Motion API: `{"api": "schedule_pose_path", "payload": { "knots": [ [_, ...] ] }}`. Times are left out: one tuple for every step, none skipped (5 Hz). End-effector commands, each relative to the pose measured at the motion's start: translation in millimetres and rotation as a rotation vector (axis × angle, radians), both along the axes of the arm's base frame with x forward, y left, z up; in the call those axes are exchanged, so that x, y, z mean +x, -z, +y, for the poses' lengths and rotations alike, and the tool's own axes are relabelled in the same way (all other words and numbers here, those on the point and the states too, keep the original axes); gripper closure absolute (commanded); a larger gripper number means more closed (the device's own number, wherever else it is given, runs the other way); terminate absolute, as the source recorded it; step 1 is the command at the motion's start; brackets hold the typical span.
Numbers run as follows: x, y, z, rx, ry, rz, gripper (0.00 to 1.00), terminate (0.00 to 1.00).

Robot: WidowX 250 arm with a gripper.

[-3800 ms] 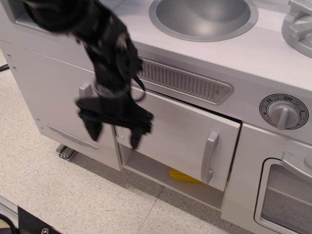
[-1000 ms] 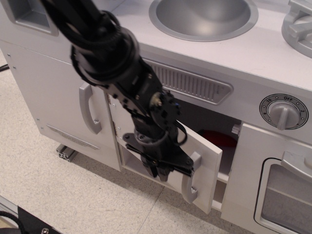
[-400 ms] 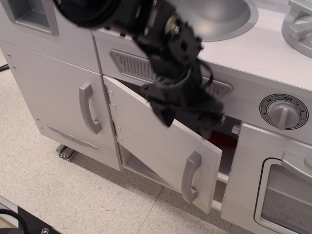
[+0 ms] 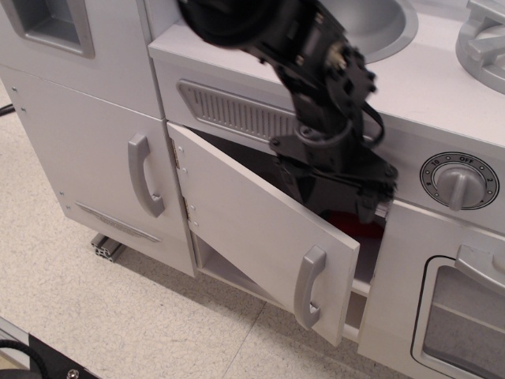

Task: Open cabinet

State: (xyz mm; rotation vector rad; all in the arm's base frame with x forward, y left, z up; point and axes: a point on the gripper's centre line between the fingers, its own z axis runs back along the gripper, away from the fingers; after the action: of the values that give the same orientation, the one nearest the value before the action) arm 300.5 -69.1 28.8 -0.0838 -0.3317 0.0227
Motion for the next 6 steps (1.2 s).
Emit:
{"api": "schedule_pose_path", "payload": {
  "knots": [
    [7,19,-7,0.024,0.072,-0.059,0.0,0.0],
    [-2,25,-3,0.042,0.078,-0.044,0.0,0.0],
    [-22,22,9,0.055,0.081,-0.017,0.0,0.0],
    [-42,33,36,0.091,0.071,0.045,0.0,0.0],
    [-58,40,64,0.12,0.058,0.073,0.0,0.0],
    [-59,45,90,0.149,0.008,0.095,0.0,0.0]
  ]
}}
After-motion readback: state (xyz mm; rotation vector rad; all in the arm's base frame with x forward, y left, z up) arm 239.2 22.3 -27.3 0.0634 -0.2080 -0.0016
